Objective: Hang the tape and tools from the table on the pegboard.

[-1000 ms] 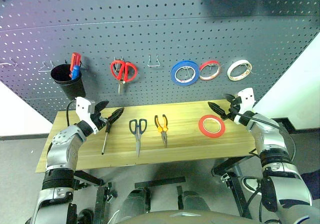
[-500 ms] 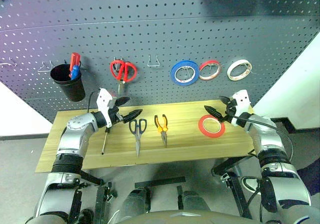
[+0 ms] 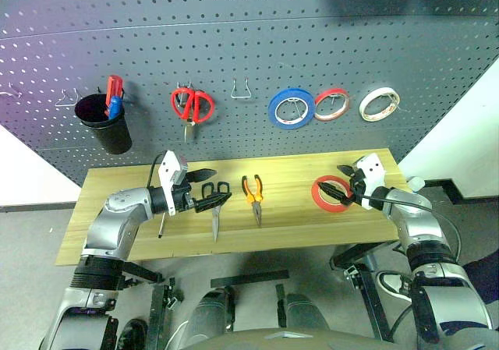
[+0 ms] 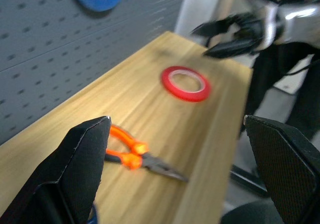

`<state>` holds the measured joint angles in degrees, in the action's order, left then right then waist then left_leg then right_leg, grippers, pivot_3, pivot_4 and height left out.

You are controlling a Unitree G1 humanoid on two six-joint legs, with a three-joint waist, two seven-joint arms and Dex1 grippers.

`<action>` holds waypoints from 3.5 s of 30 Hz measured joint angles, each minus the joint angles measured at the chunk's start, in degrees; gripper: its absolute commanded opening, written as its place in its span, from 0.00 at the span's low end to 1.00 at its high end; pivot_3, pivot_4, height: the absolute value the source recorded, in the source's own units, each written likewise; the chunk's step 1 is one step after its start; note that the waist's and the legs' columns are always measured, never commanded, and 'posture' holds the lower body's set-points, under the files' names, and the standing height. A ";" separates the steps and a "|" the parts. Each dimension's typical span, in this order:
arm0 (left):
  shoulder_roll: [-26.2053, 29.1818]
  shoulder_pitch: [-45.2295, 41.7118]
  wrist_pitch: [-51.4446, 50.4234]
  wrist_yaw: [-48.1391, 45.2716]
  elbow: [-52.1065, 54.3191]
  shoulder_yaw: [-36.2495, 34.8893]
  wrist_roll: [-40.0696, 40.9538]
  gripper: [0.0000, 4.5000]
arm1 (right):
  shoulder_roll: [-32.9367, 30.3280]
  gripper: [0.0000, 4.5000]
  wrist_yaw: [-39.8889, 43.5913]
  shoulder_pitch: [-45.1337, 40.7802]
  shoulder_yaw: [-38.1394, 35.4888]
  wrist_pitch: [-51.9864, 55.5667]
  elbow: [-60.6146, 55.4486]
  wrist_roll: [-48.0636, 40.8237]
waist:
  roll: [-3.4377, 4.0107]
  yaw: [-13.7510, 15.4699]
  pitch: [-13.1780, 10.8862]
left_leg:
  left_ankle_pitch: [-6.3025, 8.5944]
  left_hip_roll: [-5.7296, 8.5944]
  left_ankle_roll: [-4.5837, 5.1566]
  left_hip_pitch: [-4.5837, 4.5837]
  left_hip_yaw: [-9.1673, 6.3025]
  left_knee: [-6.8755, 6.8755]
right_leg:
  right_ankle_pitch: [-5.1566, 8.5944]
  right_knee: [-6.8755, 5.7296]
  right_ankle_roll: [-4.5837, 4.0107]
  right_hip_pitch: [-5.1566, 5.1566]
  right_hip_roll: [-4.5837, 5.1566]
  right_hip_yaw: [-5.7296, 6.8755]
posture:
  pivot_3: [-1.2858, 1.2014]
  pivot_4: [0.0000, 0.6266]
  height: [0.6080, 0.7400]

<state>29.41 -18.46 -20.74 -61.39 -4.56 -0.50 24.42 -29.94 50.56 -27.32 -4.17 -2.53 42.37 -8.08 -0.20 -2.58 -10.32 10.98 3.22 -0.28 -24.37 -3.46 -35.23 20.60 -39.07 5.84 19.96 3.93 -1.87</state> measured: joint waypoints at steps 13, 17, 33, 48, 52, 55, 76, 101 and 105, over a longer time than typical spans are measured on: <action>2.45 1.80 -4.85 1.38 7.96 -0.66 3.07 1.00 | -2.53 1.00 2.36 1.01 5.92 0.51 -0.98 5.20 | -0.04 -0.01 -2.38 | 0.00 0.00 0.00 -0.07 0.04 0.02 | 0.00 0.00 0.00 0.10 0.02 -0.01 | 0.50 0.41 1.00; 2.22 2.76 -4.93 2.30 9.28 -0.72 3.60 1.00 | -4.19 1.00 3.19 -0.52 6.73 2.31 -2.08 6.49 | -0.31 -0.05 -3.34 | 0.00 -0.01 0.00 -0.10 0.04 0.03 | 0.00 0.00 0.00 0.13 0.03 -0.01 | 0.51 0.46 1.00; 2.81 5.47 -6.42 4.69 12.70 -1.16 5.62 1.00 | -3.94 1.00 0.97 -3.95 10.75 1.70 4.16 11.91 | -0.51 -0.11 -6.44 | 0.04 0.00 0.07 -0.58 0.05 -0.01 | 0.00 0.06 0.00 0.54 0.12 0.13 | 0.51 0.52 1.00; 7.62 5.36 -11.01 1.57 17.80 -1.31 10.49 1.00 | -2.60 1.00 -0.47 -8.32 11.74 -1.78 12.09 14.17 | -0.58 -0.06 -7.19 | 0.04 0.00 0.06 -0.61 0.03 -0.01 | 0.00 0.07 0.01 0.55 0.12 0.22 | 0.52 0.53 1.00; 8.15 4.84 -9.52 0.99 18.00 -1.30 9.85 1.00 | -2.44 1.00 -0.66 -9.26 11.91 -2.48 13.36 14.66 | -0.60 -0.05 -7.23 | 0.04 0.00 0.06 -0.61 0.03 0.00 | 0.00 0.09 0.01 0.55 0.12 0.22 | 0.52 0.54 1.00; 8.21 4.33 -8.63 0.70 18.05 -1.30 9.76 1.00 | -2.25 1.00 -0.61 -9.83 11.95 -2.93 14.21 14.71 | -0.64 -0.05 -7.33 | 0.04 0.00 0.06 -0.61 0.03 0.00 | 0.00 0.09 0.00 0.55 0.12 0.23 | 0.52 0.53 1.00; 8.62 2.87 -7.10 2.09 18.33 -1.32 9.32 1.00 | -1.17 0.16 -1.07 -11.57 12.09 -4.19 16.62 15.30 | -0.74 -0.01 -7.43 | 0.04 0.00 0.05 -0.61 0.03 0.01 | 0.00 0.11 0.00 0.55 0.14 0.24 | 0.52 0.52 1.00; 5.81 -0.44 -3.44 2.64 14.88 -0.90 7.47 1.00 | -2.12 0.16 3.55 -6.36 4.78 7.60 3.48 5.17 | -0.73 -0.06 -7.43 | 0.00 0.02 -0.01 -1.02 0.01 0.02 | -0.02 0.09 0.03 0.97 0.14 0.44 | 0.50 0.45 1.00; 5.32 -1.04 -3.28 2.60 14.07 -0.86 7.38 1.00 | -1.99 0.16 3.62 -4.35 3.45 9.88 -0.37 2.56 | -0.73 -0.03 -7.43 | -0.01 0.02 -0.03 -1.03 0.01 0.00 | -0.02 0.07 0.03 0.98 0.14 0.46 | 0.50 0.43 1.00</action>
<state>34.73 -19.50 -24.02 -58.79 9.51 -1.37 31.80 -31.92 54.18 -31.67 -0.71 7.35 42.00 -5.52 -0.93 -2.60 -17.74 10.97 3.24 -0.31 -25.40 -3.45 -35.23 20.58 -39.00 5.87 20.94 4.06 -1.41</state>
